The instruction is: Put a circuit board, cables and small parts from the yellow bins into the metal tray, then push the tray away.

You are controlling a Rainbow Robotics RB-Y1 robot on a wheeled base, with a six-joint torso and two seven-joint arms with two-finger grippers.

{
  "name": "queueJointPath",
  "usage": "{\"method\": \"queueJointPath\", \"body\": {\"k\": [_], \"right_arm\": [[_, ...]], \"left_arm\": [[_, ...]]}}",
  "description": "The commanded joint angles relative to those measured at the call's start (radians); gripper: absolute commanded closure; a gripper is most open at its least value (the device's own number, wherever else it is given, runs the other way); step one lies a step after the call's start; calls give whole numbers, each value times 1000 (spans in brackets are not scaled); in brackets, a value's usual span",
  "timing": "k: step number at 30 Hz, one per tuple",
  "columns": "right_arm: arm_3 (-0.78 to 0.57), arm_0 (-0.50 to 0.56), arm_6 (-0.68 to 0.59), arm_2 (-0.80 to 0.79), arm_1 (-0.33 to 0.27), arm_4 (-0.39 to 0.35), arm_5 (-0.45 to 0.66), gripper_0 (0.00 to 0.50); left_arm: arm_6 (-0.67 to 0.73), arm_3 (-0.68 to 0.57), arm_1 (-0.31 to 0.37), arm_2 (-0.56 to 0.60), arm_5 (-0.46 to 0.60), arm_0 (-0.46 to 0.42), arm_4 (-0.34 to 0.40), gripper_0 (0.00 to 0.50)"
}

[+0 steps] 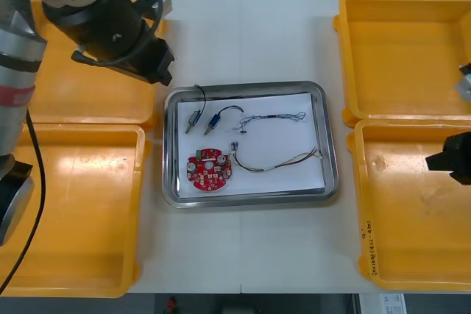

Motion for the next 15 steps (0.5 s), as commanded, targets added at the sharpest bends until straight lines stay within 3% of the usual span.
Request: {"method": "queueJointPath", "body": {"k": [1,10,15], "right_arm": [[-77,-84,-14,136,-36,-41,2,0],[-99,-243,19,433,-32,-48,2,0],[-97,-325,45,591,-6,0,2,0]], "left_arm": [[-9,-114,105,75,9,86,2,0],[-2,-217,183,173,9,234,30,0],[4,-258,215,230,9,321,42,0]]}}
